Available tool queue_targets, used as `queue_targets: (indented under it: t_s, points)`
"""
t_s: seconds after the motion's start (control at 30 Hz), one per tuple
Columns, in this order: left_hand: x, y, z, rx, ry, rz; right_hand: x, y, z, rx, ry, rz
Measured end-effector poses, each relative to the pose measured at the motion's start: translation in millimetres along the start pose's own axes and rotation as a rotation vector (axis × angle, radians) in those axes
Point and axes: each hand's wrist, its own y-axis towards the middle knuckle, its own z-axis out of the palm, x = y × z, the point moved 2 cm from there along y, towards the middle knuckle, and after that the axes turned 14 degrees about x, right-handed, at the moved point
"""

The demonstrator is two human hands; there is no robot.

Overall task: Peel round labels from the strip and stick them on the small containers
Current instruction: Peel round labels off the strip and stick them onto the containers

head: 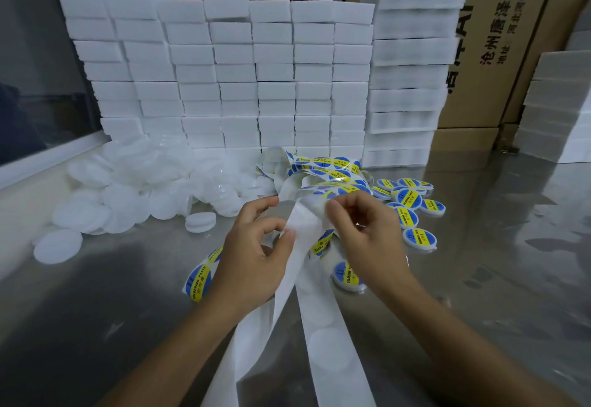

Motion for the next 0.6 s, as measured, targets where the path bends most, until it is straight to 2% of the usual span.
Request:
queue_targets:
  t_s: [0.13,0.27,0.33,0.43,0.53,0.6]
  points:
    - [-1,-1,-4,-0.044,0.053,-0.012,-5,6,-9,-0.035,0.530,0.378]
    - [-12,-1,-17,-0.255,0.054,0.122,-4,7,-14,-0.040,0.802,0.447]
    - [-19,-1,-29,-0.397,0.034,0.210,-1,8,-15,-0.033,0.832,0.415]
    - [-24,0,-48,-0.555,0.163,0.255,3,9,-17,-0.020,0.799,0.354]
    - [-7,4,-62,-0.542,0.265,0.146,5,8,-18,-0.004,0.716,0.300]
    - [18,9,-71,-0.508,0.235,-0.021,6,8,-18,-0.001,0.629,0.257]
